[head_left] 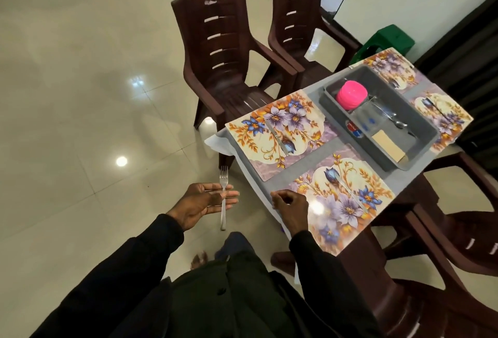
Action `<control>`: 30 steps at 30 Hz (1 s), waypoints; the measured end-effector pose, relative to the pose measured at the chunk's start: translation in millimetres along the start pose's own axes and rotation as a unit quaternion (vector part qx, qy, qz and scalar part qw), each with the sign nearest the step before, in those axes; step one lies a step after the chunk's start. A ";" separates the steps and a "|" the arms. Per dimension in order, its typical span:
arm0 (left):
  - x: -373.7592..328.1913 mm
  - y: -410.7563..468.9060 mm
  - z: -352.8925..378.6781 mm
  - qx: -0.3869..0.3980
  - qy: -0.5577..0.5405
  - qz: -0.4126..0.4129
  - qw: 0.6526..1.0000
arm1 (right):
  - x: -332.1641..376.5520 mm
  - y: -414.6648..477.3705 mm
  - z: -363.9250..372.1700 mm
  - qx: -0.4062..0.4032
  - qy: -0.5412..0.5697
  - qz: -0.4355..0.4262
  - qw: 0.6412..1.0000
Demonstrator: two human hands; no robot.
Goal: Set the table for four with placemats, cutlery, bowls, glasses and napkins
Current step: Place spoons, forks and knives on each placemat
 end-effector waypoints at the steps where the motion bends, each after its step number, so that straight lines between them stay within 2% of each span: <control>1: -4.7 3.5 -1.4 0.003 0.003 -0.001 1.000 | 7.8 3.6 8.8 0.004 0.025 0.005 1.000; 4: -23.4 18.4 -8.6 0.011 0.017 -0.005 1.000 | 30.2 24.3 36.5 0.024 0.077 0.014 0.997; 11: -79.8 73.0 -29.8 0.020 0.121 -0.019 0.992 | 90.7 90.8 106.7 0.132 0.102 -0.002 0.986; 14: -115.5 99.8 -39.9 0.022 0.151 -0.034 0.988 | 118.6 130.7 126.1 0.139 0.114 -0.004 0.984; 22: -190.4 177.1 -31.1 0.054 0.177 -0.042 0.982 | 169.0 222.2 121.5 0.070 0.147 0.000 0.987; 26: -206.2 209.1 -20.2 0.083 0.216 -0.065 0.971 | 170.4 250.8 98.2 -0.008 0.166 0.012 0.986; 30: -221.0 246.4 -11.3 0.105 0.265 -0.082 0.955 | 163.4 264.6 83.0 -0.069 0.216 0.060 0.972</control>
Point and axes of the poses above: each hand's wrist, its own y-axis towards the middle knuckle, its own z-axis out of the palm, x = y × z, the point moved 7 cm from there along y, towards the middle knuckle, and after that the axes turned 1 degree about y, right-handed, at the moved point
